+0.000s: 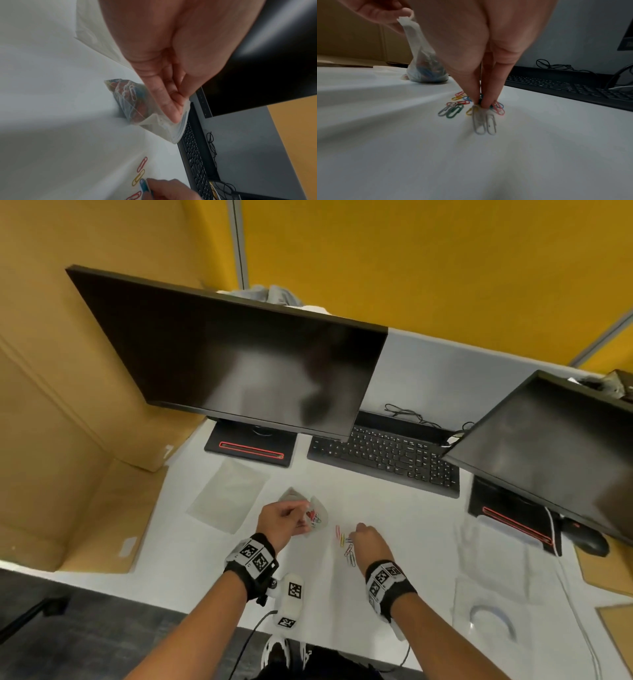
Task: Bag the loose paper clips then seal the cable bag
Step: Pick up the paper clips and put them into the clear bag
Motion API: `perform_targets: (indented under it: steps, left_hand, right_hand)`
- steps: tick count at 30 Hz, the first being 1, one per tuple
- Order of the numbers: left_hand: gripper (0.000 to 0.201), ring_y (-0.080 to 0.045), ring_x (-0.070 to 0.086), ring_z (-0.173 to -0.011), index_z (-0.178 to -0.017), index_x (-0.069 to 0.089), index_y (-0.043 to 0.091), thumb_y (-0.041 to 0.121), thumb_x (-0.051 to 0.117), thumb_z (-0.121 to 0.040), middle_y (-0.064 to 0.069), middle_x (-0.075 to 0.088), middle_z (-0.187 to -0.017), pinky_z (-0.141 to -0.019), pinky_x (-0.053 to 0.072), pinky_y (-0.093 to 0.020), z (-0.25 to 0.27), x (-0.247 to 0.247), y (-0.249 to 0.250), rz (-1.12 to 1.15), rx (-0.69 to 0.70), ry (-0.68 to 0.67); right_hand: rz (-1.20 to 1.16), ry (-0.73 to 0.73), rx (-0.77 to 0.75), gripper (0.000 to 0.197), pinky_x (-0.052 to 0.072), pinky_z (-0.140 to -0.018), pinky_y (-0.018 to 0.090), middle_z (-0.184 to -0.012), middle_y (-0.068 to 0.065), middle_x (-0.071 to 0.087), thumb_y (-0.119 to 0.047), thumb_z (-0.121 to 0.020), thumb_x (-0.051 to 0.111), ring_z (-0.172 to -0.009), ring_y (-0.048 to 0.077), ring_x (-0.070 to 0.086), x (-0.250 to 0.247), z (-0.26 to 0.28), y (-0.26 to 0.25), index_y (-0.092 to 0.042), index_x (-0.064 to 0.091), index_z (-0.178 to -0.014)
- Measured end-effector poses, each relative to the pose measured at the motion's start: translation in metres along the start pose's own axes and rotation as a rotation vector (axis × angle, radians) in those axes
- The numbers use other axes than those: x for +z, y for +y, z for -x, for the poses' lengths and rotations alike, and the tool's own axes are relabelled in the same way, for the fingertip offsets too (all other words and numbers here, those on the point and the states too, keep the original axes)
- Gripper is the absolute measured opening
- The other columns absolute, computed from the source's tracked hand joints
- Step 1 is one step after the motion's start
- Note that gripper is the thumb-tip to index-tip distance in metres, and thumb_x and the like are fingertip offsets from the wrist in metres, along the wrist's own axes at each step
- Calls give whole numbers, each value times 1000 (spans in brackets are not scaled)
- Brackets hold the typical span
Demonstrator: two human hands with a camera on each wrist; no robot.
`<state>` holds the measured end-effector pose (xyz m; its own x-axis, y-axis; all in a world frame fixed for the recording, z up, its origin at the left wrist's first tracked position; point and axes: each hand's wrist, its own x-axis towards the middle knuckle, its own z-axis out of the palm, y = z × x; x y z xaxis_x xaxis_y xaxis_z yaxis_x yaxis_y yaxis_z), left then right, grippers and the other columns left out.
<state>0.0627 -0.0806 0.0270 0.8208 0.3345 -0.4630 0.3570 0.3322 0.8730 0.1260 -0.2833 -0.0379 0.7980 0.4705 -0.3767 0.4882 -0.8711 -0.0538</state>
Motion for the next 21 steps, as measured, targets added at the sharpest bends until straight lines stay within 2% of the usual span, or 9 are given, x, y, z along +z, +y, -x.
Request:
perform_targets:
  steps: [3, 6, 8, 9, 10, 11, 13, 16, 21]
  left_hand:
    - [12, -14, 62, -61, -89, 74, 8, 3, 64, -92, -4, 61, -63, -64, 61, -28, 1, -4, -1, -21, 2, -24]
    - [12, -14, 62, -60, -91, 74, 6, 2, 63, -92, -1, 61, -58, -69, 63, -34, -1, -6, -1, -46, -1, -13]
    - [12, -16, 61, -62, -92, 74, 6, 1, 62, -93, 1, 62, -58, -73, 63, -39, -1, -6, -1, -55, -6, -3]
    - [13, -16, 62, -62, -91, 74, 6, 1, 62, -93, 0, 63, -58, -73, 63, -39, -2, -6, -1, -59, -9, 0]
    - [13, -16, 63, -63, -91, 73, 6, 1, 62, -93, 0, 63, -60, -72, 63, -38, -2, -5, -2, -66, -7, -2]
    - [13, -17, 63, -64, -91, 73, 6, 1, 62, -93, -2, 64, -62, -71, 63, -37, -2, -3, -2, -75, -3, -7]
    - [12, -20, 64, -66, -92, 73, 3, 0, 61, -93, -8, 64, -68, -69, 63, -34, -4, 0, -4, -92, 4, -8]
    - [13, -23, 66, -68, -93, 73, 3, 0, 60, -94, -13, 65, -74, -66, 62, -32, -8, 3, -8, -108, 9, 7]
    - [19, -20, 67, -64, -84, 74, 9, 0, 61, -93, -12, 65, -71, -68, 63, -33, -12, 8, -5, -112, 27, 13]
  right_hand:
    - [-90, -4, 79, 25, 48, -77, 26, -109, 11, 62, 0, -91, 48, -98, 25, 62, -9, -8, -2, -5, 69, -102]
    - [-381, 21, 311, 19, 43, -62, 15, -90, 3, 70, -12, -89, 57, -86, 19, 66, -23, -13, 11, -16, 73, -79]
    - [-699, 55, 455, 9, 49, -73, 14, -86, -3, 70, -18, -82, 69, -87, 16, 66, -32, -14, 21, -21, 75, -75]
    - [-918, 79, 494, 2, 52, -84, 21, -88, -4, 71, -19, -76, 76, -89, 16, 67, -37, -13, 24, -20, 76, -75]
    - [-1155, 111, 501, 5, 54, -91, 30, -89, 0, 74, -17, -70, 82, -91, 20, 69, -42, -12, 24, -18, 78, -73]
    - [-1375, 141, 476, 8, 54, -91, 38, -89, 7, 75, -13, -66, 85, -90, 26, 71, -48, -9, 20, -16, 78, -70]
    - [-1653, 136, 364, 9, 55, -88, 42, -88, 18, 74, -3, -68, 83, -88, 32, 70, -64, -4, 2, -10, 77, -70]
    - [-1657, 91, 242, 7, 57, -86, 40, -90, 21, 72, 1, -75, 77, -83, 28, 71, -79, -3, -34, -4, 75, -80]
    - [-1059, 204, 105, 14, 57, -85, 30, -92, -1, 76, -15, -79, 73, -85, 12, 71, -76, -5, -43, -17, 78, -92]
